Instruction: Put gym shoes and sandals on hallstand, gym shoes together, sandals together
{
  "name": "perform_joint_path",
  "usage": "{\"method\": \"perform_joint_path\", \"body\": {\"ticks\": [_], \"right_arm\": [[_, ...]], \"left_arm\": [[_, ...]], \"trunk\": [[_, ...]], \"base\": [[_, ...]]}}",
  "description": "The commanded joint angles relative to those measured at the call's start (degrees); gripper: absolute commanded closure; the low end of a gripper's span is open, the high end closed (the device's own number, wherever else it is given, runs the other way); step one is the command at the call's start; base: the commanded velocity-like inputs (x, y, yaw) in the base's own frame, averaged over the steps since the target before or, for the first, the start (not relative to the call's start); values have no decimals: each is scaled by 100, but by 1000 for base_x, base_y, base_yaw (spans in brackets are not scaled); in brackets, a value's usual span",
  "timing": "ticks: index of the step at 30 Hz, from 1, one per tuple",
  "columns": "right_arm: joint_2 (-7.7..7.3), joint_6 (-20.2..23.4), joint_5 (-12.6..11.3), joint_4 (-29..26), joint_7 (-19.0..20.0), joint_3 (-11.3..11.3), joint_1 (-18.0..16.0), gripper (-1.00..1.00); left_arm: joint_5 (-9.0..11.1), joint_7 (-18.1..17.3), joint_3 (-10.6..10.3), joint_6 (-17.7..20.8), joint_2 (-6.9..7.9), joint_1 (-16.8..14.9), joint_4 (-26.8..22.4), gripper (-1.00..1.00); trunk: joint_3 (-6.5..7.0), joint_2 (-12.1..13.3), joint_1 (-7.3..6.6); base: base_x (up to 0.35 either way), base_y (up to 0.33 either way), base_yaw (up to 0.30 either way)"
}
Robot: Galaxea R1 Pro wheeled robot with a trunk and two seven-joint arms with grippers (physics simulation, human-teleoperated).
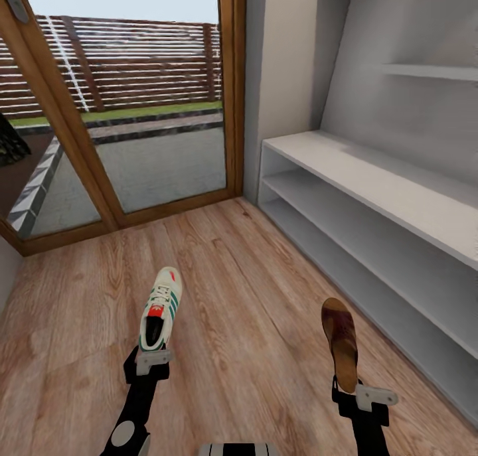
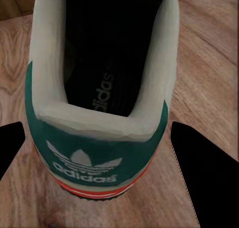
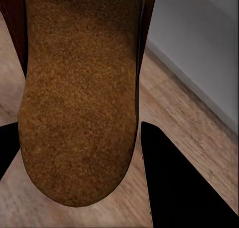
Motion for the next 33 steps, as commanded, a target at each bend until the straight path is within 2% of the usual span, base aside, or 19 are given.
{"method": "perform_joint_path", "body": {"ticks": [1,17,33], "right_arm": [[1,-8,-21,1,4,2,1,100],[-3,-13,-12,160,14,-3,-27,100],[-19,-102,-21,314,5,-15,-23,100]], "left_arm": [[-4,7,-1,1,0,0,0,100],[-11,7,-1,1,0,0,-1,100],[-6,7,-1,1,0,0,46,100]], "trunk": [[2,0,0],[8,0,0],[-1,0,0]], "base": [[0,0,-96],[0,0,-49],[0,0,-232]]}}
